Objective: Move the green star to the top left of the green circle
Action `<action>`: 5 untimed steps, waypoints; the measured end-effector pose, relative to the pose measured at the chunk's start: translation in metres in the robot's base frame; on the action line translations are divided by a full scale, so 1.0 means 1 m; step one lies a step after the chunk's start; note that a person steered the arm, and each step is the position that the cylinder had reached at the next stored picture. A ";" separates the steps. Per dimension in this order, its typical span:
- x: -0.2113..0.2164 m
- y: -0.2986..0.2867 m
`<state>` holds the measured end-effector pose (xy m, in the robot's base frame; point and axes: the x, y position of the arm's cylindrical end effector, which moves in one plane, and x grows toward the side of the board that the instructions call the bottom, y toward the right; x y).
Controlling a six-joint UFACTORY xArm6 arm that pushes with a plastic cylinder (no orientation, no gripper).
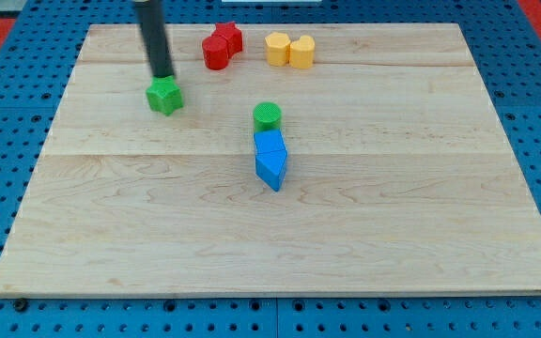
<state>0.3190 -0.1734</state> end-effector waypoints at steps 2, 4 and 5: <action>0.046 -0.003; 0.035 -0.021; 0.032 -0.065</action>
